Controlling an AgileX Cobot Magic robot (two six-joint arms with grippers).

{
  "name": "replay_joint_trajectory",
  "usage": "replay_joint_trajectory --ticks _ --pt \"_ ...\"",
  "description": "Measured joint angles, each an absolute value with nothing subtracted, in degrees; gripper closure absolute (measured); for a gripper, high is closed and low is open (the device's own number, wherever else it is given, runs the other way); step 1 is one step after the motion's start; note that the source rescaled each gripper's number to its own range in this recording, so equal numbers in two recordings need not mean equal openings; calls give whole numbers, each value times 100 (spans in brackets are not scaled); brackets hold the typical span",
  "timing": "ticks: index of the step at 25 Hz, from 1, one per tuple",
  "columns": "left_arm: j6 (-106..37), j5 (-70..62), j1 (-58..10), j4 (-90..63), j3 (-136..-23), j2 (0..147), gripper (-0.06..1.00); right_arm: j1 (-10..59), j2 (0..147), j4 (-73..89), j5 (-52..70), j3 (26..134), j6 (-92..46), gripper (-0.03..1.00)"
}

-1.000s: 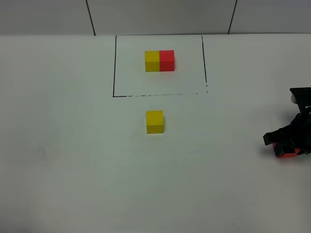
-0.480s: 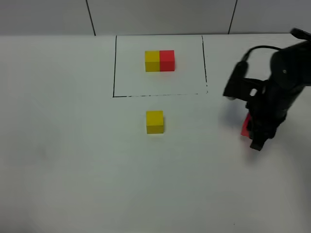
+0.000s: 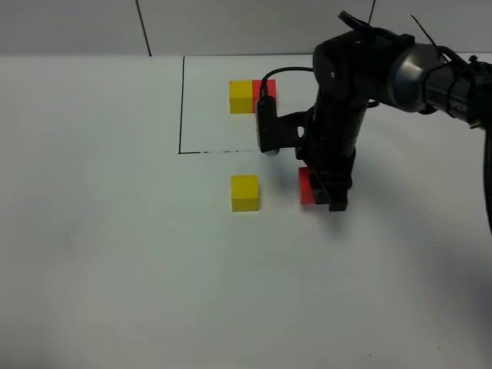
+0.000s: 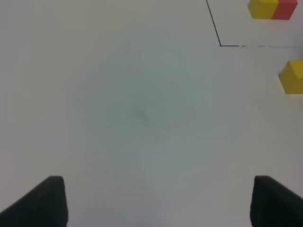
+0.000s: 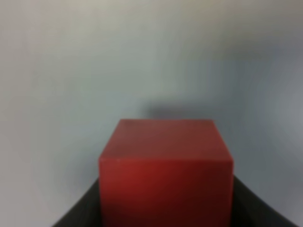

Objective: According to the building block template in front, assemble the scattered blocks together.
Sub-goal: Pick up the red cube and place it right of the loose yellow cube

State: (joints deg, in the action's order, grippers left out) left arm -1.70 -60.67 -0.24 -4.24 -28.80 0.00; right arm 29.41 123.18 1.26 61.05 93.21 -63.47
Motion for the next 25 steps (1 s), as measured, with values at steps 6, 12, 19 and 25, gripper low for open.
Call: replay_joint_trajectory --ticks 6,12,19,25 --pt "-170 -6067 -24 -424 -2880 0 27 3055 12968 146 6404 10222 -6184 97" --pt "-170 -6067 -24 -424 -2880 0 27 3055 13240 245 6355 10346 -6054 97" --pt "-170 -6067 -24 -424 -2880 0 27 3055 13310 548 6108 10350 -6043 97" --pt "-170 -6067 -24 -424 -2880 0 27 3055 13385 637 6156 10368 -6029 97"
